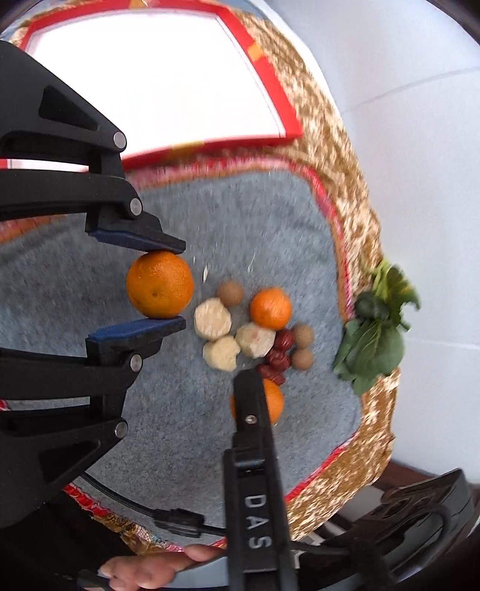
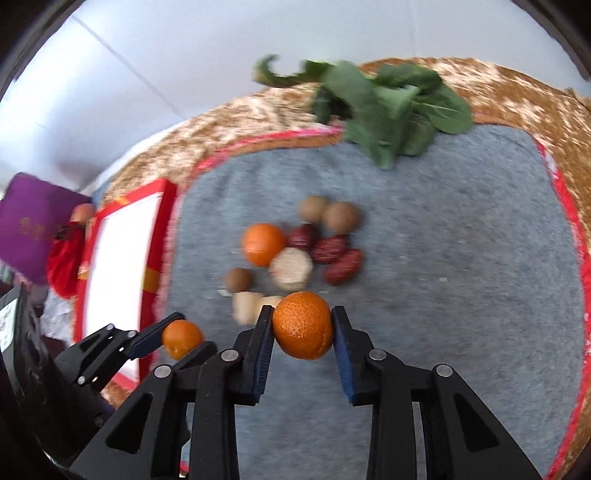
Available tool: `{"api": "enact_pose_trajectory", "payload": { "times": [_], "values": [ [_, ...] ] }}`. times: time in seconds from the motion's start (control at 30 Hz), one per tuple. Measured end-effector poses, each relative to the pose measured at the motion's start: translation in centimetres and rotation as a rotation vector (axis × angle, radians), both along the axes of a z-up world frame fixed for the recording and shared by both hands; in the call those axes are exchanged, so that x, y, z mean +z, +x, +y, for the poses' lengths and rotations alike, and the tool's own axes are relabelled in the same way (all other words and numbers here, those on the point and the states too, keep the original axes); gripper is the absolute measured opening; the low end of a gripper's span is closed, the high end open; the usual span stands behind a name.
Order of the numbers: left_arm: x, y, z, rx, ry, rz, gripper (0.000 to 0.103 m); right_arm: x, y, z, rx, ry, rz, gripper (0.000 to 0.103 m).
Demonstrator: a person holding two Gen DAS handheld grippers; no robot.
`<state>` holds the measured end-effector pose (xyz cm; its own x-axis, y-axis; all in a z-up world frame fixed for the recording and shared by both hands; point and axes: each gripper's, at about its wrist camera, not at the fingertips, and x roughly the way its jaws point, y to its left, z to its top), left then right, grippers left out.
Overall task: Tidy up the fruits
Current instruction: 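Carry both mandarins onto the white tray and open both tools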
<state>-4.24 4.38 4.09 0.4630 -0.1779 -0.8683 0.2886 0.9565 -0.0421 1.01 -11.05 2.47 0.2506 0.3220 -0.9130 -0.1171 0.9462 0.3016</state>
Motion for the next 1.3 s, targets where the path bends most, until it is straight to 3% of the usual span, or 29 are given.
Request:
{"api": "enact_pose_trajectory", "payload": {
  "times": [0.07, 0.3, 0.47, 0.67, 0.83, 0.9, 0.97, 1.07, 1.3],
  "values": [
    [1.1, -0.6, 1.4, 0.057, 0.023, -0.029, 0.032, 0.4, -0.2, 1.3, 0.041, 0.055, -0.014, 0.031],
    [2.7, -3.4, 7.6, 0.287, 0.217, -0.149, 0.032, 0.7, -2.1, 9.4, 0.201, 0.205, -0.036, 0.031],
    [0.7, -4.7, 12.1, 0.432, 0.352, -0.133, 0.032, 0.6, -4.2, 14.2, 0.288, 0.237, -0.056, 0.031],
    [-0.7, -5.2, 13.9, 0.482, 0.441, -0.101, 0.032, -1.1, -5.7, 18.5, 0.359, 0.145, -0.051, 0.031],
    [-0.3, -4.8, 13.6, 0.498, 0.486, -0.129, 0.034, -2.2, -6.3, 19.5, 0.398, 0.062, -0.051, 0.033],
    [0.7, -4.8, 13.0, 0.495, 0.513, -0.191, 0.043, -1.8, -6.6, 19.4, 0.408, 0.050, -0.064, 0.034],
    [2.1, -5.1, 12.2, 0.499, 0.521, -0.271, 0.066, -0.7, -6.6, 18.9, 0.410, 0.041, -0.084, 0.038],
    [4.1, -5.4, 11.0, 0.511, 0.521, -0.373, 0.071, 1.6, -6.4, 17.0, 0.370, 0.047, -0.141, 0.051],
    [8.5, -5.8, 8.5, 0.563, 0.449, -0.535, 0.076, 4.5, -4.9, 10.1, 0.208, 0.082, -0.204, 0.055]
  ]
}}
